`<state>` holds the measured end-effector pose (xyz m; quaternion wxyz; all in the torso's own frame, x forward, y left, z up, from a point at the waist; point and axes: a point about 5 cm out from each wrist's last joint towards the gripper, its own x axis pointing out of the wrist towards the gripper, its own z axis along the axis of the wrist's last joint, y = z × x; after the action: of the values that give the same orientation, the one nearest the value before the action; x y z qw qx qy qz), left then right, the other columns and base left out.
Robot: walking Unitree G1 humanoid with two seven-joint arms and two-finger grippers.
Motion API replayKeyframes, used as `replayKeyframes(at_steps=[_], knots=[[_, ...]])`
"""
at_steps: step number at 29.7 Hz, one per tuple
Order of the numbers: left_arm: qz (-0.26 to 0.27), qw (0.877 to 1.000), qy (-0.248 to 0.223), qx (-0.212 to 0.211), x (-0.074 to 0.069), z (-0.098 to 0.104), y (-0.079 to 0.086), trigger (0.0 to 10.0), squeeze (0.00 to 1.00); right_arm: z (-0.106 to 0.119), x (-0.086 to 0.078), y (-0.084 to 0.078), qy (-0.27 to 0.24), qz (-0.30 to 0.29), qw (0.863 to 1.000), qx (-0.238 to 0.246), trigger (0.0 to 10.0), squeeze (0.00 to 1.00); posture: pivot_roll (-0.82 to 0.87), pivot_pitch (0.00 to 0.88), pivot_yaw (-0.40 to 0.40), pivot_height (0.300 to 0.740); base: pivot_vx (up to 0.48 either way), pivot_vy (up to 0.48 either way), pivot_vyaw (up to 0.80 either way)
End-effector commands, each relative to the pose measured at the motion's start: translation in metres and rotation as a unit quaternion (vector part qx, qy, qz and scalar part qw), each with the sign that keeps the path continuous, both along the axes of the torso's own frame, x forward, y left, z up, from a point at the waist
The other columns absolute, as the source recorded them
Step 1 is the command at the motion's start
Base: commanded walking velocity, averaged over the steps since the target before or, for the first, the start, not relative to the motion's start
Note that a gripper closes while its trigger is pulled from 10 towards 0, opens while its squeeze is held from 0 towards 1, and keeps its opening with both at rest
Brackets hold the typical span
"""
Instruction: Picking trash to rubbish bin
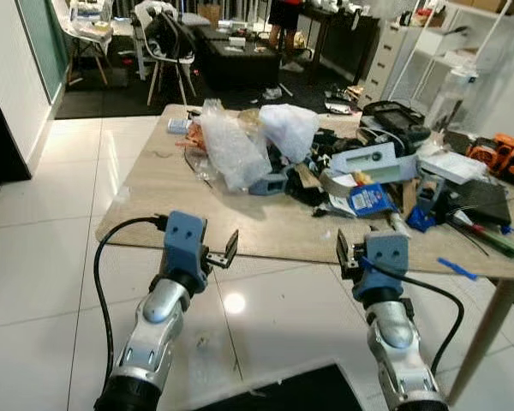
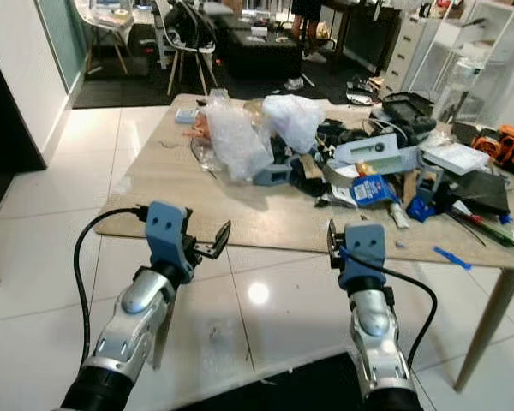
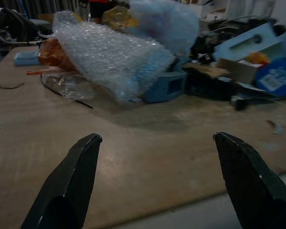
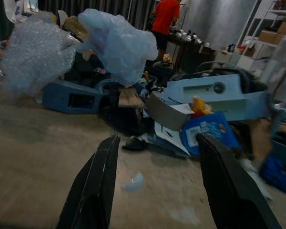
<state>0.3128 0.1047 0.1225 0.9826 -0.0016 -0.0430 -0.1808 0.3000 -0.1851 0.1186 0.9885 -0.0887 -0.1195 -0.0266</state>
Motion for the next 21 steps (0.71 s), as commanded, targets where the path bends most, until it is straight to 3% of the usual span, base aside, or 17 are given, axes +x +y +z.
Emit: replayKeyframes(at_steps=[1, 17, 21], knots=[[-0.005, 1.0, 0.006, 0.005, -0.0016, -0.0023, -0.0024, 10.0, 0.0, 0.001, -0.0003, -0.0028, 0.0, -0.003, 1.0, -0.001, 10.0, 0.0, -0.1, 0.022, -0.043, 0.74, 0.382, 0.0, 0.0], [-0.005, 1.0, 0.008, 0.007, -0.0026, -0.0019, -0.0015, 10.0, 0.0, 0.0009, -0.0007, -0.0009, 0.001, 0.0, 1.0, 0.001, 10.0, 0.0, -0.1, 0.031, -0.042, 0.74, 0.379, 0.0, 0.0], [-0.005, 1.0, 0.005, 0.01, -0.0029, -0.0012, -0.0017, 10.0, 0.0, 0.0012, -0.0007, -0.0008, 0.0, -0.001, 1.0, 0.002, 10.0, 0.0, -0.1, 0.032, -0.041, 0.74, 0.15, 0.0, 0.0]])
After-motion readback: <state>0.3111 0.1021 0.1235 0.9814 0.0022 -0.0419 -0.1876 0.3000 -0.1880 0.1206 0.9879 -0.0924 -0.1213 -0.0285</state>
